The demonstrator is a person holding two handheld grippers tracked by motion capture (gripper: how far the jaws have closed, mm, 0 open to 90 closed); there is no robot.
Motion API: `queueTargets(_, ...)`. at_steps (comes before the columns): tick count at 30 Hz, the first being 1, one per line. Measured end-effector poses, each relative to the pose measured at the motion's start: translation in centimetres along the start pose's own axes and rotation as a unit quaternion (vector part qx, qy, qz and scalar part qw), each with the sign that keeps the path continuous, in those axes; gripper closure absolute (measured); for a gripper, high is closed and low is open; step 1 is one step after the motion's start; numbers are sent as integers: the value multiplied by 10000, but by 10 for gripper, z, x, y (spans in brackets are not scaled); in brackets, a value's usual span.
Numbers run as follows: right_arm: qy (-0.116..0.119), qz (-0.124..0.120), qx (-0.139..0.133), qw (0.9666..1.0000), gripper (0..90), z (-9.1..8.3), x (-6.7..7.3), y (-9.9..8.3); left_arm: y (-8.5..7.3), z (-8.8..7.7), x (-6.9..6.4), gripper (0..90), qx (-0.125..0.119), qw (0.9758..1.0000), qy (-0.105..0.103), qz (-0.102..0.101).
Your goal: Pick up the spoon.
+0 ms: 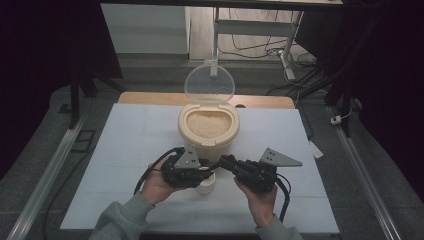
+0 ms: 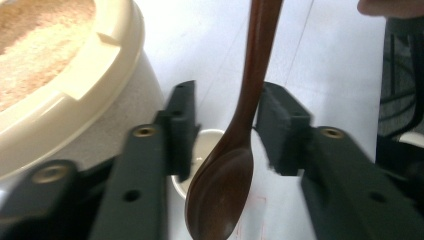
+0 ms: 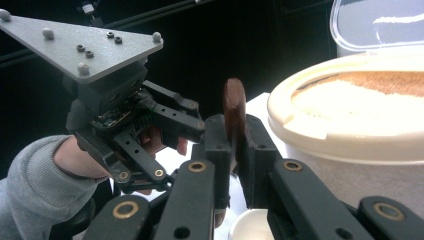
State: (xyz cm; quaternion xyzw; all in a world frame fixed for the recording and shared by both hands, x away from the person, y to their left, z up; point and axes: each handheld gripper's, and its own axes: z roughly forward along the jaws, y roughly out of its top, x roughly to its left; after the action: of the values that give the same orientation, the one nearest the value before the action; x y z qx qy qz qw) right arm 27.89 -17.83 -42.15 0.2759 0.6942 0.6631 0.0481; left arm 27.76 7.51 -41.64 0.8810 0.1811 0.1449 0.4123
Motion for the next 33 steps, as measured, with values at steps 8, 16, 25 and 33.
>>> queueTargets(8, -62, -76, -139, 9999, 836, -8, -2, 6, -8, -11, 4, 351, -288, 9989, 128, -359)
queueTargets(16, -140, -133, -234, 9995, 836, -15, -4, 10, -21, -25, 10, 324, -423, 9972, 198, -578)
queueTargets(25, -166, -209, -367, 9990, 836, -23, -6, 14, -52, -39, 13, 310, -335, 9955, 401, -796)
queueTargets(33, -200, -239, -502, 9983, 836, -31, -8, 19, -95, -58, 22, 286, -315, 9883, 709, -1313)
